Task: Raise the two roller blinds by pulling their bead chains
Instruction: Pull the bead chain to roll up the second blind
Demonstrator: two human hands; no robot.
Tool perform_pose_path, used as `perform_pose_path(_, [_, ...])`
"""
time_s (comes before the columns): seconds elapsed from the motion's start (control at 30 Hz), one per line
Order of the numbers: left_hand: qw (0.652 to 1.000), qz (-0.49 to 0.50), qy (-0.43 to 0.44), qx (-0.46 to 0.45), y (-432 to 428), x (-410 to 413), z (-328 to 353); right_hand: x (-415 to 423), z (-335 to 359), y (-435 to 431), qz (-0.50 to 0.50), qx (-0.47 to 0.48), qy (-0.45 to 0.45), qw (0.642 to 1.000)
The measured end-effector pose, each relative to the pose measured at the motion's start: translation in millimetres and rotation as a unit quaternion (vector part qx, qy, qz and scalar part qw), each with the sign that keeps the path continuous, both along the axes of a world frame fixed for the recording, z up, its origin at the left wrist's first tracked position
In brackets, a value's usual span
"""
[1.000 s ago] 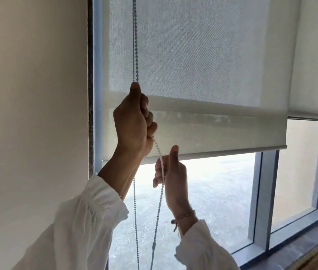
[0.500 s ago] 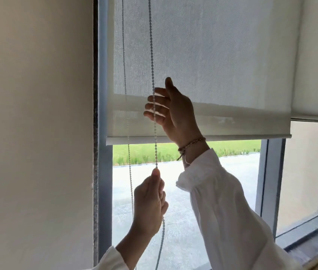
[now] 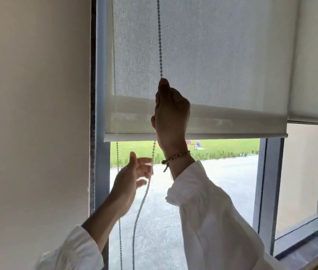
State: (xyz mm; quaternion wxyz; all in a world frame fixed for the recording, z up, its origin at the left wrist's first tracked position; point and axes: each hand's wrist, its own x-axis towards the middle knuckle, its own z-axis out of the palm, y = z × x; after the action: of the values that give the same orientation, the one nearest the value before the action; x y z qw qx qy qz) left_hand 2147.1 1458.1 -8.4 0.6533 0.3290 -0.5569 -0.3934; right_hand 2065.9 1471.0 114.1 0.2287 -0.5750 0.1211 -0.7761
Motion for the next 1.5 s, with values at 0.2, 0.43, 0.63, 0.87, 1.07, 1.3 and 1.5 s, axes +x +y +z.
perform_pose_path(0.2, [0.99,-0.041,0.043,-0.128,16,10,106,4,-64,0,-0.12,-0.009,0.03,0.992])
perform_pose_path(0.43, [0.99,-0.014,0.093,-0.103,25,-23,143,10,-134,-14,-0.187,-0.035,0.072,0.979])
perform_pose_path(0.63, [0.967,0.073,0.142,-0.2,15,-41,141,2,-124,-31,-0.103,0.037,0.079,0.991])
perform_pose_path(0.87, [0.964,-0.01,0.15,-0.221,9,-40,134,-21,-77,-46,0.079,0.121,0.088,0.986])
perform_pose_path(1.07, [0.963,-0.031,0.132,-0.233,5,-32,120,-40,31,-39,0.142,0.083,0.076,0.983])
perform_pose_path(1.3, [0.948,0.076,0.063,-0.301,2,-31,106,-22,70,-13,0.248,0.094,0.074,0.961])
perform_pose_path(1.5, [0.959,0.111,0.033,-0.257,-4,-26,51,-7,63,-4,0.322,0.116,0.082,0.936])
